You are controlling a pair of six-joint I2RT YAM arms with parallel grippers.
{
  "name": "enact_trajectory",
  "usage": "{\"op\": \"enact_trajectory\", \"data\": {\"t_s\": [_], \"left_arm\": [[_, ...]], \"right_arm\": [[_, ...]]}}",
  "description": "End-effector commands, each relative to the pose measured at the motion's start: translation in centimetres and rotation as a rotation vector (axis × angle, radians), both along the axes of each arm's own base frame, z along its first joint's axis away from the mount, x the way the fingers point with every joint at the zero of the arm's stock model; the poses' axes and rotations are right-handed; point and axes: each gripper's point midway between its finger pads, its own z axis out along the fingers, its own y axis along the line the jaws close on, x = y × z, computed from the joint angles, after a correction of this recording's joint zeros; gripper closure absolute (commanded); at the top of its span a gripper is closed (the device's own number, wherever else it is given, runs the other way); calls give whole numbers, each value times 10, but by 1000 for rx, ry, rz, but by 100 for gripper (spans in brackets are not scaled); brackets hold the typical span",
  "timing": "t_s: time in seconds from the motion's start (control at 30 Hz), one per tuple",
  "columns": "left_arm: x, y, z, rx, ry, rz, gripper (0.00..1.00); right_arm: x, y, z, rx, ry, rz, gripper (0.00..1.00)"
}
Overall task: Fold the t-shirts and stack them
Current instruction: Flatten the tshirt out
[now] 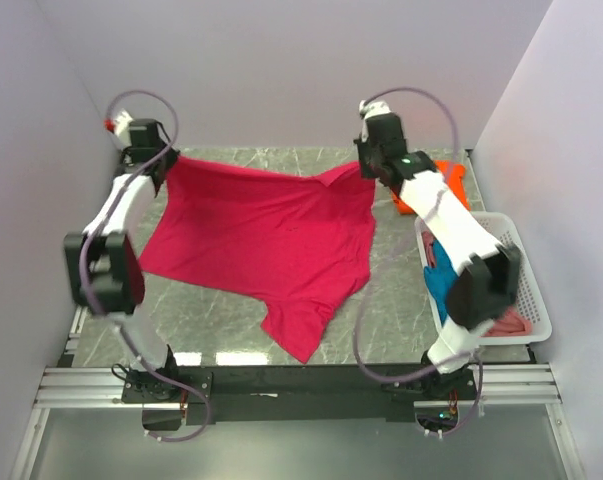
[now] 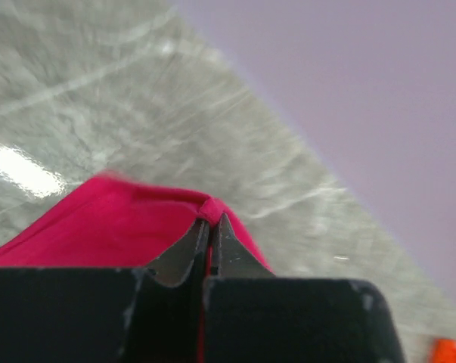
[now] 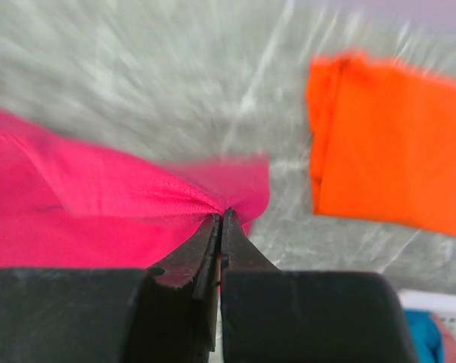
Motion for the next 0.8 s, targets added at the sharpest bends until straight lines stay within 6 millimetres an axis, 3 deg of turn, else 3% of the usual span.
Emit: {"op": "enact_trajectory", "data": {"t_s": [0.0, 0.07, 0.1, 0.17, 0.2, 0.27, 0.3, 0.4, 0.5, 0.63, 0.77], "left_arm": [[-46, 10, 146, 36, -310, 64, 99], [-70, 10, 174, 50, -355, 70, 99], [-95, 9, 211, 62, -431, 68, 99], [-122, 6, 241, 72, -502, 58, 99], [-149, 3, 274, 84, -587, 48, 99], [-178, -4, 302, 98, -662, 6, 99], [-204, -9, 329, 107, -732, -13, 99], [-249, -21, 366, 140, -828, -80, 99], [-284, -25, 396, 163, -910, -99, 99], [-298, -28, 419, 168, -960, -107, 99], [-271, -31, 416, 144, -912, -132, 99]], "right_arm": [[-39, 0, 135, 139, -314, 10, 100], [-60, -4, 164, 168, -366, 22, 100], [-82, -11, 193, 196, -429, 29, 100], [-107, -12, 220, 230, -486, 70, 100], [-131, -20, 245, 233, -551, 96, 100], [-157, -20, 265, 227, -606, 163, 100], [-182, -23, 284, 249, -659, 194, 100], [-230, -29, 318, 288, -762, 283, 100], [-263, -36, 344, 327, -835, 336, 100], [-267, -50, 358, 299, -879, 280, 100], [-234, -78, 359, 223, -890, 57, 100]]}}
